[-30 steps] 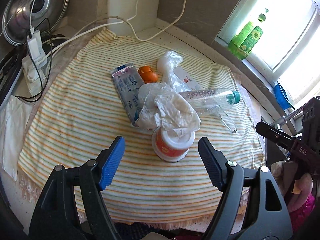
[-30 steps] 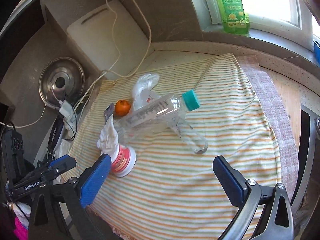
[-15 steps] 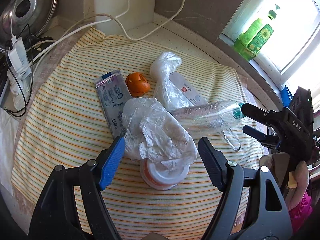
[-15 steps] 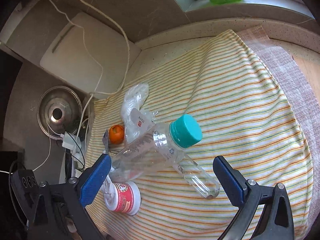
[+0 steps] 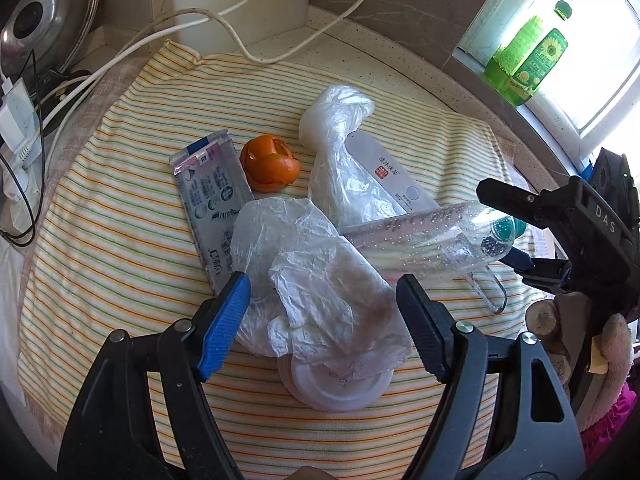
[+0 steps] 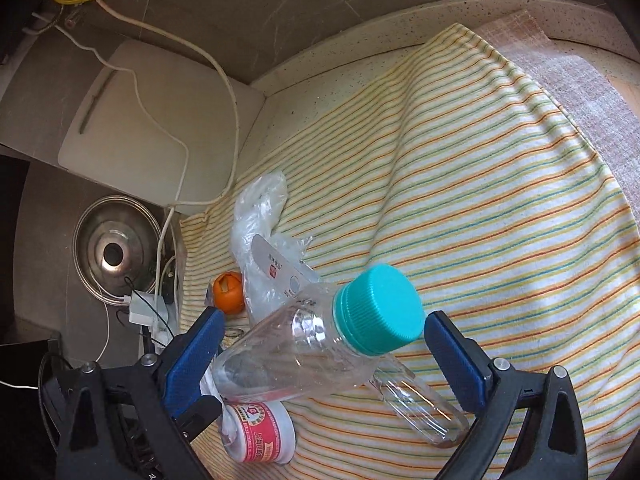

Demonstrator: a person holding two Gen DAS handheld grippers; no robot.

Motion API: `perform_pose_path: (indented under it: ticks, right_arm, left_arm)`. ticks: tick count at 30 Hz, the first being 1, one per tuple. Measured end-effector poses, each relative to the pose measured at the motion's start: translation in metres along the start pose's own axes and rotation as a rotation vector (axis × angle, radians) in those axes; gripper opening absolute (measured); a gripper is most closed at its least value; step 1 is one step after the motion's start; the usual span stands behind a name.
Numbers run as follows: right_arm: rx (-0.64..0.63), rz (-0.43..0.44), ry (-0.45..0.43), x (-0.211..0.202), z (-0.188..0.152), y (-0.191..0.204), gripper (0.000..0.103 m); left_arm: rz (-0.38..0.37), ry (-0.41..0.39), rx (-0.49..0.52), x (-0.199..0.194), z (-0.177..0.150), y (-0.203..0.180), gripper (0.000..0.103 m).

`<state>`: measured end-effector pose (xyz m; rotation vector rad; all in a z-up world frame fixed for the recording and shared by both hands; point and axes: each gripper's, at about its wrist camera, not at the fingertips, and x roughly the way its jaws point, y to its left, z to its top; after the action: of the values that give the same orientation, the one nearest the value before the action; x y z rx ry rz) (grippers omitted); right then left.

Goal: Collect trash
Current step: 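Grasp the crumpled tissue with the left tool while the right tool grips the water bottle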

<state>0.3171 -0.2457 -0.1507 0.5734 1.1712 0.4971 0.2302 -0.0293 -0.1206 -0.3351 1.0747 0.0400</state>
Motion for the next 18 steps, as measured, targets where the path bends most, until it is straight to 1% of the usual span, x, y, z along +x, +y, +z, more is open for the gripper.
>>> perform_pose_path:
  ticks: [1,3,4,6,8,9,11,12,14,18]
  right_arm:
    - [-0.001,-0.003,0.004,0.002,0.001,0.0,0.097]
    - [0.002,-0.006,0.019,0.006,0.002,0.0,0.084]
    - [0.005,-0.004,0.026,0.007,0.002,0.0,0.08]
    - [0.012,0.012,0.026,0.007,0.003,-0.001,0.072]
    - [0.012,0.016,0.014,0.004,0.003,0.0,0.069]
    - [0.011,0.017,0.007,0.003,0.004,0.0,0.066]
    - [0.006,0.03,-0.005,-0.002,0.004,0.001,0.064]
    - [0.002,0.033,-0.009,-0.003,0.005,0.002,0.062]
    - [-0.007,0.035,-0.02,-0.008,0.005,0.005,0.061]
    - [-0.036,0.032,-0.058,-0.02,0.006,0.009,0.061]
  left_arm:
    - [-0.004,0.001,-0.003,0.001,0.0,0.001,0.078]
    - [-0.011,0.006,-0.008,0.002,0.001,0.002,0.078]
    - [-0.016,0.005,-0.009,0.002,0.001,0.002,0.078]
    - [-0.017,-0.005,-0.008,0.001,0.001,0.003,0.074]
    - [-0.017,-0.005,-0.007,0.001,0.002,0.003,0.06]
    - [-0.017,-0.004,-0.009,0.001,0.002,0.003,0.056]
    - [-0.017,-0.005,-0.009,0.0,0.002,0.004,0.043]
    - [-0.015,-0.008,-0.008,-0.001,0.002,0.003,0.04]
    - [-0.011,-0.018,-0.006,-0.004,0.003,0.003,0.028]
    - [-0.013,-0.038,-0.005,-0.012,0.003,0.004,0.014]
